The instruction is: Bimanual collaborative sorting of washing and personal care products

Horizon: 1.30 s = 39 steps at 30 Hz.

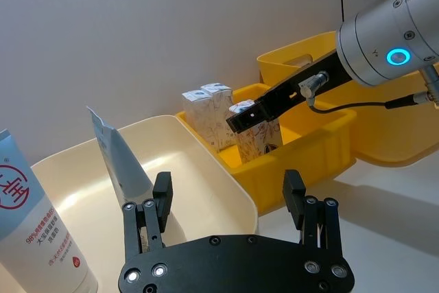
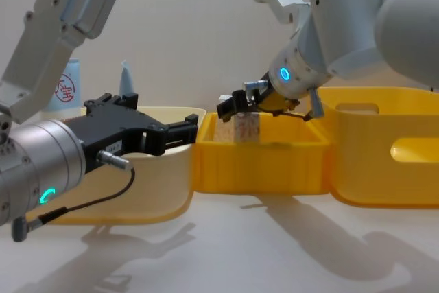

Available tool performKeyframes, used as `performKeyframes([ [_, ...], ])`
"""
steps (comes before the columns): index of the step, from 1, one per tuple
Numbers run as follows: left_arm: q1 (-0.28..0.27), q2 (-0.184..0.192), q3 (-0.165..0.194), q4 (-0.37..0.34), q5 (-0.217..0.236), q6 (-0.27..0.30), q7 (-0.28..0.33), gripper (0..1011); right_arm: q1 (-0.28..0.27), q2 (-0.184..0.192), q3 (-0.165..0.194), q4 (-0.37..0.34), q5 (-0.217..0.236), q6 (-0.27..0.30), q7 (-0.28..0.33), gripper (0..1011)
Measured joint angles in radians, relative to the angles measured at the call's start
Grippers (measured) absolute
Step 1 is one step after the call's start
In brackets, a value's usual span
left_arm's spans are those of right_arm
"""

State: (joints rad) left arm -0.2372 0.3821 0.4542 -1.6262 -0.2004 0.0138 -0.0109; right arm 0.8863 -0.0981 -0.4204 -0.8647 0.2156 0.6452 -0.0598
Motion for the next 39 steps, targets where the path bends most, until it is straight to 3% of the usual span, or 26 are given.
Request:
performKeyframes([
  [13, 0.000, 0.000, 0.000, 0.000, 0.000, 0.000, 0.000, 1003, 0.018, -0.013, 0.008, 0.048, -0.006, 0.022, 0.007, 965],
  [18, 0.000, 0.000, 0.000, 0.000, 0.000, 0.000, 0.000, 1003, 0.021, -0.015, 0.010, 0.054, -0.006, 0.024, 0.010, 861],
  [31, 0.000, 0.000, 0.000, 0.000, 0.000, 0.000, 0.000, 1003, 0.024, -0.019, 0.012, 0.066, -0.007, 0.027, 0.016, 450],
  [39, 0.000, 0.000, 0.000, 0.000, 0.000, 0.000, 0.000, 1003, 0.025, -0.019, 0.013, 0.068, -0.007, 0.028, 0.017, 410],
])
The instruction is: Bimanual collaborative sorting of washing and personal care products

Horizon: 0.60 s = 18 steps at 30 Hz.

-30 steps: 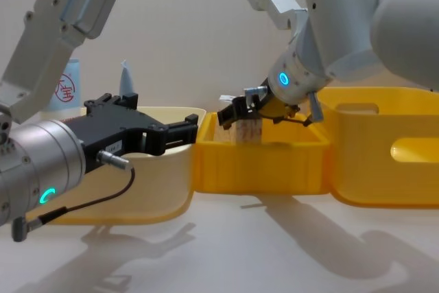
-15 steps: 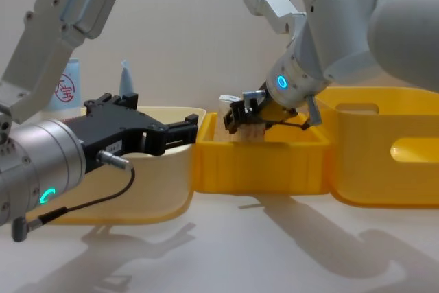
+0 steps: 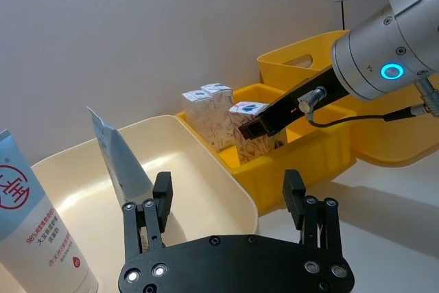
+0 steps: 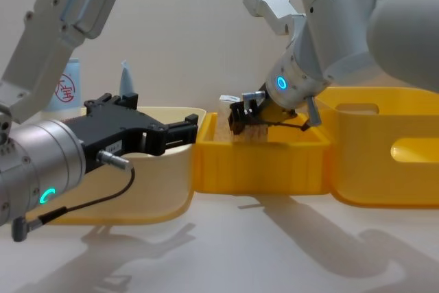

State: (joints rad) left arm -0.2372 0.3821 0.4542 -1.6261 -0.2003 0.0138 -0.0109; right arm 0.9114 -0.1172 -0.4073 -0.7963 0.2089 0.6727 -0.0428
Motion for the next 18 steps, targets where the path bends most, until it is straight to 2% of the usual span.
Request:
performKeyframes([
  [11, 0.000, 0.000, 0.000, 0.000, 0.000, 0.000, 0.000, 1004, -0.001, 0.000, 0.000, -0.003, -0.002, 0.000, 0.001, 410],
  [18, 0.000, 0.000, 0.000, 0.000, 0.000, 0.000, 0.000, 1004, -0.017, 0.009, -0.004, -0.042, -0.011, -0.020, 0.003, 410],
])
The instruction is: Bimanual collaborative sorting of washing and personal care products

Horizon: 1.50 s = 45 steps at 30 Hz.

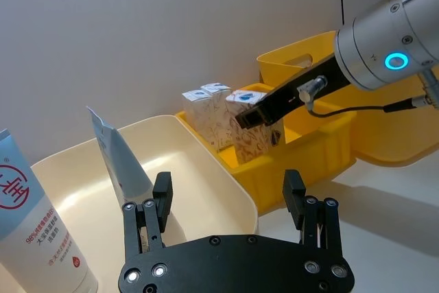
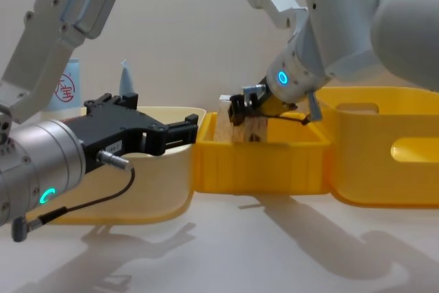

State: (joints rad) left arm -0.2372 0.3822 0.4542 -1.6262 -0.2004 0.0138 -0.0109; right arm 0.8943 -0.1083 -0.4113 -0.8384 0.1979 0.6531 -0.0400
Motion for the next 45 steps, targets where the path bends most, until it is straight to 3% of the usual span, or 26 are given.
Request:
performKeyframes([
  [8, 0.000, 0.000, 0.000, 0.000, 0.000, 0.000, 0.000, 1003, -0.026, 0.016, -0.001, -0.072, -0.012, -0.037, -0.001, 410],
  [21, 0.000, 0.000, 0.000, 0.000, 0.000, 0.000, 0.000, 1003, -0.080, 0.057, 0.019, -0.257, -0.033, -0.100, -0.015, 410],
  [28, 0.000, 0.000, 0.000, 0.000, 0.000, 0.000, 0.000, 1003, -0.117, 0.100, 0.035, -0.377, -0.064, -0.120, -0.046, 410],
  [37, 0.000, 0.000, 0.000, 0.000, 0.000, 0.000, 0.000, 1003, -0.155, 0.156, 0.054, -0.481, -0.112, -0.104, -0.092, 410],
  [45, 0.000, 0.000, 0.000, 0.000, 0.000, 0.000, 0.000, 1003, -0.193, 0.215, 0.077, -0.546, -0.148, -0.035, -0.119, 410],
])
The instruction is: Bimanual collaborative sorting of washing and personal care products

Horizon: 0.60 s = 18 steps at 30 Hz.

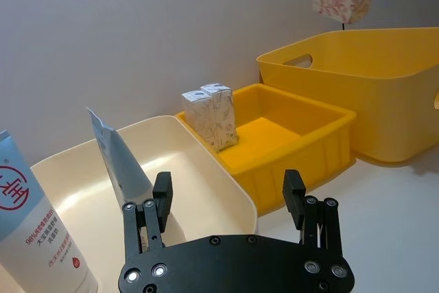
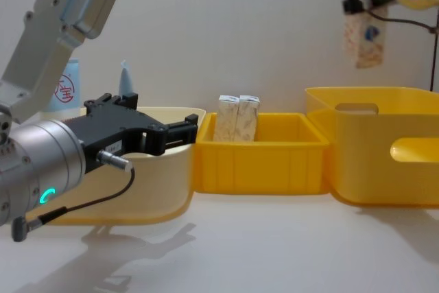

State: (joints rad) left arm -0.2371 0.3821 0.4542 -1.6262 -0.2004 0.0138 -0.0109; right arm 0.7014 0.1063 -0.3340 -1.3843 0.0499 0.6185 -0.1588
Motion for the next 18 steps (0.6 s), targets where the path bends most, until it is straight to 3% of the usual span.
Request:
performKeyframes([
  [11, 0.000, 0.000, 0.000, 0.000, 0.000, 0.000, 0.000, 1003, -0.036, 0.041, 0.037, -0.017, -0.014, 0.104, -0.007, 410],
  [18, 0.000, 0.000, 0.000, 0.000, 0.000, 0.000, 0.000, 1003, -0.052, 0.046, 0.064, -0.014, -0.008, 0.136, -0.006, 410],
])
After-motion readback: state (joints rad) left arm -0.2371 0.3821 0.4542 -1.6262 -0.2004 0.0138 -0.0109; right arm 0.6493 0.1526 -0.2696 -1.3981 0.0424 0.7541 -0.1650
